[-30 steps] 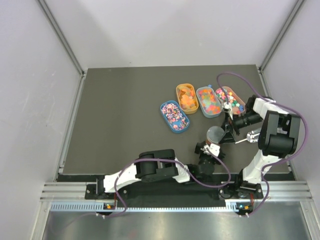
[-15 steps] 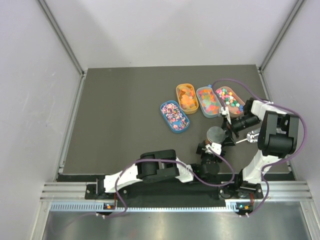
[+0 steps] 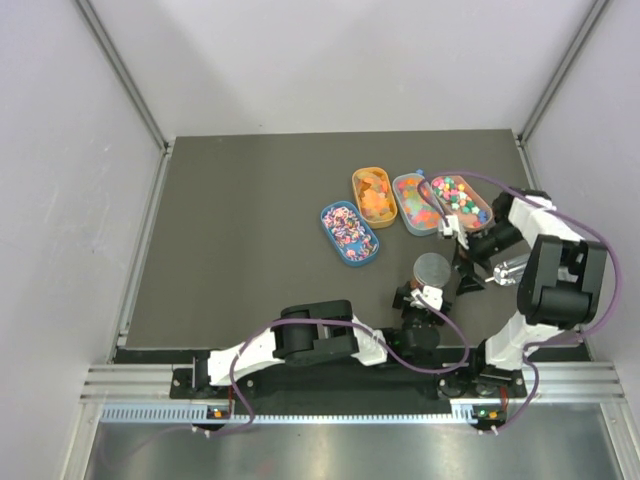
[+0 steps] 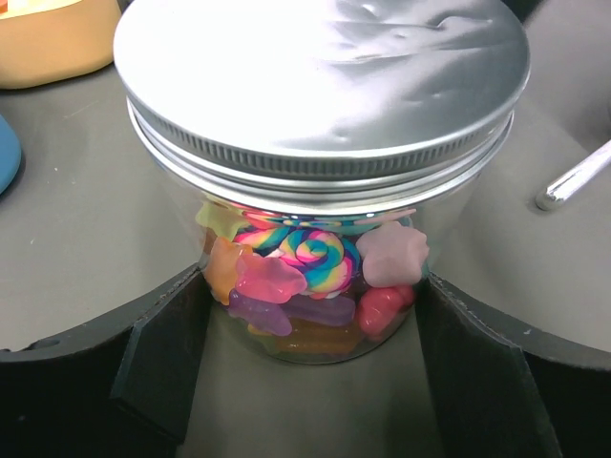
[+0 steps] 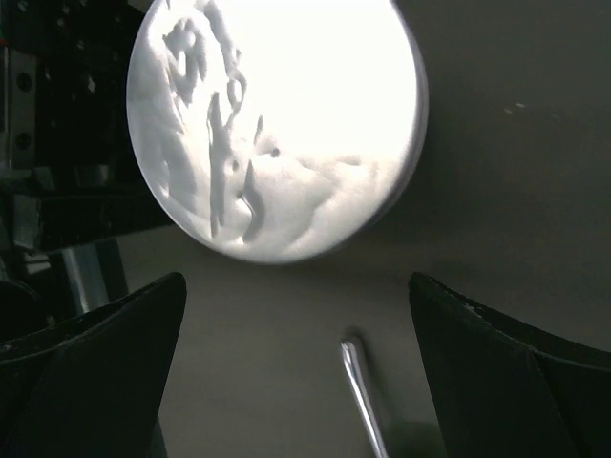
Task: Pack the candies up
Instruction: Adjust the packing bottle at the center of the board, then screw the bottle lid onto the packing bottle.
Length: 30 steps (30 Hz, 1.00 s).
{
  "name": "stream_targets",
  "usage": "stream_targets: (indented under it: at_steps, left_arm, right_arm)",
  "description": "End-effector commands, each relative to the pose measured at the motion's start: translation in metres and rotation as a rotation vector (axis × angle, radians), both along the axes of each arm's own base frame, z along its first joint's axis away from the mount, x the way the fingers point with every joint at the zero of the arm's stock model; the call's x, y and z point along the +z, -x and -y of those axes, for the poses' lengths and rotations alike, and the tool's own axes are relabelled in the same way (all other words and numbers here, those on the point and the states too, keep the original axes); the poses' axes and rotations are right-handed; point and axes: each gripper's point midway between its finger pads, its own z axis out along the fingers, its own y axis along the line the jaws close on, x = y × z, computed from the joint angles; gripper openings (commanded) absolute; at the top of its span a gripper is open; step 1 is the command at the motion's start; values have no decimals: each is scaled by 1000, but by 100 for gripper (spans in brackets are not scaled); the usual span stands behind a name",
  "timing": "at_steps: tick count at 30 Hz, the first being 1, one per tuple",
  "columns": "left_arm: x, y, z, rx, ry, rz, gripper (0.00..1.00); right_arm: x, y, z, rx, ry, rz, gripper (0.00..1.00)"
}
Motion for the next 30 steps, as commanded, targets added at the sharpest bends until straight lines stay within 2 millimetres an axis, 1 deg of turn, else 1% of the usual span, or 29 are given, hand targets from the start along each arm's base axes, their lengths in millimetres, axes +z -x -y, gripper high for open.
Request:
stream_targets:
  at_steps: [1, 2, 4, 5, 7, 8, 10, 13, 14, 16, 19, 20, 21, 22, 25, 28, 29, 30]
  left_arm:
    - [-256, 98, -343, -7, -1265, -508, 0]
    - [-257, 98, -342, -23, -1269, -515, 0]
    - [-257, 100, -345, -42, -1292, -520, 0]
    - [-259, 101, -339, -57, -1271, -511, 0]
    - [-259, 102, -337, -70, -1270, -511, 0]
    - [-259, 102, -335, -71, -1266, -512, 0]
    - [-258, 104, -334, -81, -1263, -515, 0]
    - [-259, 107, -333, -93, -1267, -514, 0]
    - [-259, 108, -331, -99, -1263, -516, 0]
    - [-261, 110, -330, -111, -1262, -520, 0]
    - [-261, 111, -328, -121, -1262, -524, 0]
    - [-262, 113, -329, -126, -1263, -533, 0]
    - [-262, 113, -330, -130, -1265, -537, 0]
    - [-262, 114, -327, -134, -1256, -540, 0]
    - [-262, 115, -327, -141, -1257, -544, 0]
    - [-262, 116, -328, -143, -1255, -552, 0]
    - [-263, 117, -328, -143, -1253, -555, 0]
    - [-263, 117, -328, -142, -1253, -558, 0]
  right_arm:
    - [41, 6, 16, 70, 88, 73, 99]
    - [52, -4, 20, 73, 108, 133, 100]
    - [63, -17, 23, 68, 122, 186, 100]
    - [74, -27, 24, 64, 128, 227, 100]
    - [81, -36, 25, 116, 132, 293, 100]
    - [84, -40, 25, 179, 139, 348, 100]
    - [85, -43, 24, 266, 157, 398, 100]
    - [85, -42, 19, 433, 189, 468, 100]
    - [84, -37, 17, 479, 190, 480, 100]
    - [81, -35, 9, 606, 185, 524, 100]
    - [83, -37, -7, 642, 147, 536, 100]
    - [83, -36, -19, 691, 136, 544, 100]
    - [83, -34, -23, 714, 131, 551, 100]
    - [83, -31, -34, 748, 113, 557, 100]
    - [81, -21, -49, 807, 104, 547, 100]
    - [74, -9, -55, 858, 95, 530, 100]
    - [71, -3, -55, 870, 95, 514, 100]
    - [70, -1, -55, 879, 97, 515, 100]
